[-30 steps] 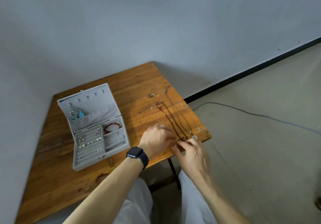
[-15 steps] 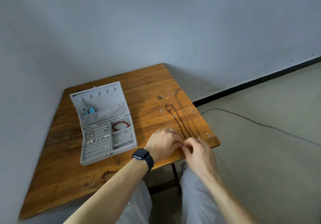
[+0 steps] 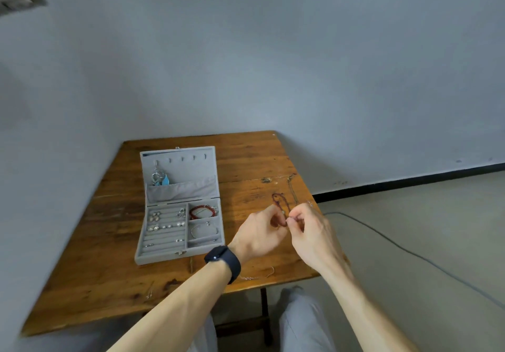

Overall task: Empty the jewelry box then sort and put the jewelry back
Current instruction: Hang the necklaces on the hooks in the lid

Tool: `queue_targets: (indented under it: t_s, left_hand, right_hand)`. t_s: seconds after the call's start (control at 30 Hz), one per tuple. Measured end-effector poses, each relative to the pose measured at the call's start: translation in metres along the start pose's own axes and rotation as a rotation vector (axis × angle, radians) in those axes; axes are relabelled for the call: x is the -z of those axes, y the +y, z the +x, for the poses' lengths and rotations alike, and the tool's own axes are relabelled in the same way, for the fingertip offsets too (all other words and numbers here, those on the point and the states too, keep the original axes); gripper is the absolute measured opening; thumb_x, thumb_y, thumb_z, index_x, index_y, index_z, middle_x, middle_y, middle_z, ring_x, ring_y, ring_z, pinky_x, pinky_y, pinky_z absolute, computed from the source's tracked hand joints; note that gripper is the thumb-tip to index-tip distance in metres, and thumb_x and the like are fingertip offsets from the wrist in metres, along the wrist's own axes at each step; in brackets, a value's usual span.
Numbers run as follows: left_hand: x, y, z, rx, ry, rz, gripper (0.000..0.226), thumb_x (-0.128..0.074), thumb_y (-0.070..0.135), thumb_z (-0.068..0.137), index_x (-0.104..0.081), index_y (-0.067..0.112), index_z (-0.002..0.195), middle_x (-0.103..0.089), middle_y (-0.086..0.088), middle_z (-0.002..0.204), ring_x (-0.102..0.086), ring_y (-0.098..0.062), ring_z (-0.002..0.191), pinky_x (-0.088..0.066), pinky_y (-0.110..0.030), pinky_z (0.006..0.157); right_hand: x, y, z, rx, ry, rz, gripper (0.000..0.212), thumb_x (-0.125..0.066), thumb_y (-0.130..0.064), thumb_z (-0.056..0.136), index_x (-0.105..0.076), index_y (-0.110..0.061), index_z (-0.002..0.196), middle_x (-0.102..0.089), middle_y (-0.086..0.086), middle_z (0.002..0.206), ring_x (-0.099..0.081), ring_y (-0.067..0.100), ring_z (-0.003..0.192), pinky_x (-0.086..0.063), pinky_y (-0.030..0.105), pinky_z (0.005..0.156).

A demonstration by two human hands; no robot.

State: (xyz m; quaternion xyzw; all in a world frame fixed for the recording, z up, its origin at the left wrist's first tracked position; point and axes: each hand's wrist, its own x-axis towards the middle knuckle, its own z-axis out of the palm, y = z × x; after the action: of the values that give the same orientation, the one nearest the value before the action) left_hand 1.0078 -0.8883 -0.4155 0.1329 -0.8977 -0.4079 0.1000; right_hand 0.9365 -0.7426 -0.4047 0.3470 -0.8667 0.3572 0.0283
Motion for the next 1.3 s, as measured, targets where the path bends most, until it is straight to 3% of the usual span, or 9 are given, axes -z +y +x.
queue_targets:
  t_s: [0.13, 0.23, 0.47, 0.7, 0.83, 0.97, 1.17, 1.3]
  left_hand:
    - [0.014, 0.004, -0.002, 0.094, 0.052, -0.288, 0.006, -0.066, 0.032, 0.085, -0.066, 0.027, 0.087, -0.073, 0.006, 0.089, -0.067, -0.016, 0.089, -0.055, -0.043, 0.090]
    - [0.028, 0.003, -0.003, 0.100, 0.052, -0.369, 0.009, -0.073, 0.032, 0.086, -0.073, 0.024, 0.088, -0.075, 0.007, 0.089, -0.069, -0.012, 0.089, -0.055, -0.039, 0.094]
    - [0.053, -0.001, -0.010, 0.107, -0.017, -0.432, 0.013, -0.074, 0.028, 0.090, -0.074, 0.016, 0.094, -0.077, -0.001, 0.086, -0.071, -0.013, 0.087, -0.056, -0.027, 0.088]
    - [0.070, 0.006, -0.015, 0.161, -0.102, -0.555, 0.005, -0.063, 0.012, 0.096, -0.068, 0.012, 0.095, -0.075, -0.011, 0.100, -0.069, -0.016, 0.085, -0.052, -0.019, 0.070]
    - [0.081, 0.010, -0.015, 0.208, -0.159, -0.590, 0.007, -0.065, 0.021, 0.090, -0.071, 0.019, 0.092, -0.075, -0.008, 0.105, -0.070, -0.021, 0.092, -0.049, -0.037, 0.085]
    - [0.097, 0.020, -0.009, 0.224, -0.163, -0.486, 0.024, -0.069, 0.032, 0.079, -0.075, 0.015, 0.094, -0.075, -0.003, 0.102, -0.070, -0.016, 0.093, -0.050, -0.037, 0.088]
    - [0.113, 0.032, 0.000, 0.192, -0.091, -0.475, 0.011, -0.060, 0.023, 0.096, -0.065, 0.014, 0.100, -0.077, 0.000, 0.099, -0.071, -0.020, 0.100, -0.050, -0.041, 0.094]
    - [0.115, 0.031, -0.004, 0.189, -0.042, -0.588, 0.013, -0.053, 0.025, 0.100, -0.058, 0.013, 0.101, -0.072, -0.006, 0.078, -0.069, -0.020, 0.084, -0.051, -0.047, 0.100]
  right_hand:
    - [0.007, -0.018, 0.016, 0.022, 0.025, -0.009, 0.003, -0.060, -0.022, 0.097, -0.060, -0.020, 0.100, -0.067, -0.007, 0.096, -0.058, 0.015, 0.087, -0.044, 0.030, 0.069]
    - [0.008, -0.022, 0.024, 0.029, 0.036, -0.003, 0.003, -0.061, -0.023, 0.096, -0.060, -0.022, 0.099, -0.067, -0.008, 0.094, -0.061, 0.014, 0.089, -0.050, 0.033, 0.075]
    - [0.012, -0.027, 0.034, 0.023, 0.022, 0.029, 0.004, -0.060, -0.025, 0.098, -0.057, -0.028, 0.096, -0.064, -0.014, 0.093, -0.059, 0.005, 0.088, -0.038, 0.008, 0.067]
    - [0.020, -0.034, 0.038, 0.048, 0.013, 0.047, 0.005, -0.060, -0.027, 0.098, -0.056, -0.029, 0.096, -0.065, -0.014, 0.095, -0.059, 0.003, 0.089, -0.037, 0.004, 0.067]
    - [0.023, -0.036, 0.039, 0.055, -0.004, 0.069, 0.006, -0.059, -0.029, 0.098, -0.055, -0.032, 0.096, -0.064, -0.015, 0.097, -0.058, 0.000, 0.091, -0.040, 0.007, 0.070]
    - [0.030, -0.044, 0.041, 0.060, -0.020, 0.117, 0.004, -0.059, -0.029, 0.098, -0.056, -0.032, 0.097, -0.064, -0.017, 0.096, -0.059, -0.002, 0.090, -0.043, 0.011, 0.072]
    - [0.040, -0.056, 0.047, 0.053, 0.021, 0.200, 0.004, -0.059, -0.026, 0.099, -0.057, -0.029, 0.096, -0.063, -0.016, 0.094, -0.058, -0.001, 0.088, -0.043, 0.011, 0.071]
    - [0.040, -0.055, 0.051, 0.033, 0.052, 0.193, 0.002, -0.056, -0.026, 0.100, -0.055, -0.026, 0.098, -0.062, -0.015, 0.094, -0.057, -0.002, 0.088, -0.041, 0.011, 0.069]
